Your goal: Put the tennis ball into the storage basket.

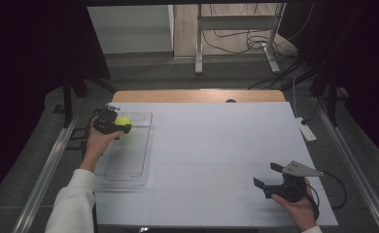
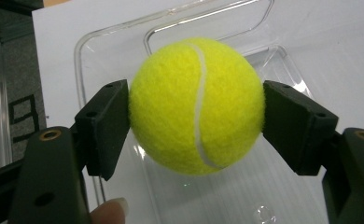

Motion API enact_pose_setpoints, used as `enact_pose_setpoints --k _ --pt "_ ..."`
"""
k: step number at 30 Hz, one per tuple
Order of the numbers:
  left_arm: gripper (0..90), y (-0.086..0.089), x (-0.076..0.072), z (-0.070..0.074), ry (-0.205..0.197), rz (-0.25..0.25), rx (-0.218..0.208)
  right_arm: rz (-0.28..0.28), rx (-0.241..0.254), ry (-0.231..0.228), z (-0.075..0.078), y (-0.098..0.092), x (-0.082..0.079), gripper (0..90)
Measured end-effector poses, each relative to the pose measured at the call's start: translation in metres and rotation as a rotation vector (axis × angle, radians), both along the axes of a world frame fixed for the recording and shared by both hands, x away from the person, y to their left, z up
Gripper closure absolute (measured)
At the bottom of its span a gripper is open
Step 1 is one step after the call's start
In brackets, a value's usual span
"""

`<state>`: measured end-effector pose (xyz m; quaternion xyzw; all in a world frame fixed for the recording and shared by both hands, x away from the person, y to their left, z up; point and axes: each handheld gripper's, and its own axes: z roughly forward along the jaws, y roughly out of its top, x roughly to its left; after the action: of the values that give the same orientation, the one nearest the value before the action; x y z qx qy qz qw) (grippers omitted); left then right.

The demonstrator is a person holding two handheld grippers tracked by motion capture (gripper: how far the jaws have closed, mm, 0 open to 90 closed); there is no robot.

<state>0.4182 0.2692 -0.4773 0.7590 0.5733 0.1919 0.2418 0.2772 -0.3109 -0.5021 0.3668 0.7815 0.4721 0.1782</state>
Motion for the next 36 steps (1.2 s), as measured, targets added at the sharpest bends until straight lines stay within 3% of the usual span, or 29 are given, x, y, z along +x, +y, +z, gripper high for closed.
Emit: enact_pose_setpoints --k 6,11,15,26,30,32,34,36 --pt "27.7 -0.011 0.001 -0.001 0.027 -0.02 0.034 0.0 0.0 0.001 0.0 0.0 0.0 9.2" --pt "35.5 -0.012 0.004 -0.002 0.035 0.011 0.036 0.0 -0.001 0.0 0.0 0.0 0.0 9.2" --pt "34.2 -0.015 0.007 -0.007 0.074 0.015 0.094 -0.001 -0.003 0.001 0.0 0.001 0.0 9.1" --pt "32.0 -0.01 0.005 -0.005 0.06 0.017 0.047 0.001 0.002 -0.001 0.0 0.0 0.0 9.1" --pt "28.0 -0.007 0.0 0.001 0.022 0.014 0.006 0.0 0.004 -0.001 0.0 0.0 0.0 9.1" --pt "26.9 -0.004 -0.005 0.007 -0.015 0.019 -0.044 0.0 0.005 -0.002 0.001 0.0 0.0 9.1" --pt "25.8 -0.002 -0.007 0.009 -0.031 0.018 -0.056 -0.001 0.006 -0.002 0.001 0.0 0.0 9.1" --pt "25.5 0.001 -0.014 0.012 -0.056 0.007 -0.099 0.0 0.009 -0.004 0.001 -0.001 0.0 9.1"
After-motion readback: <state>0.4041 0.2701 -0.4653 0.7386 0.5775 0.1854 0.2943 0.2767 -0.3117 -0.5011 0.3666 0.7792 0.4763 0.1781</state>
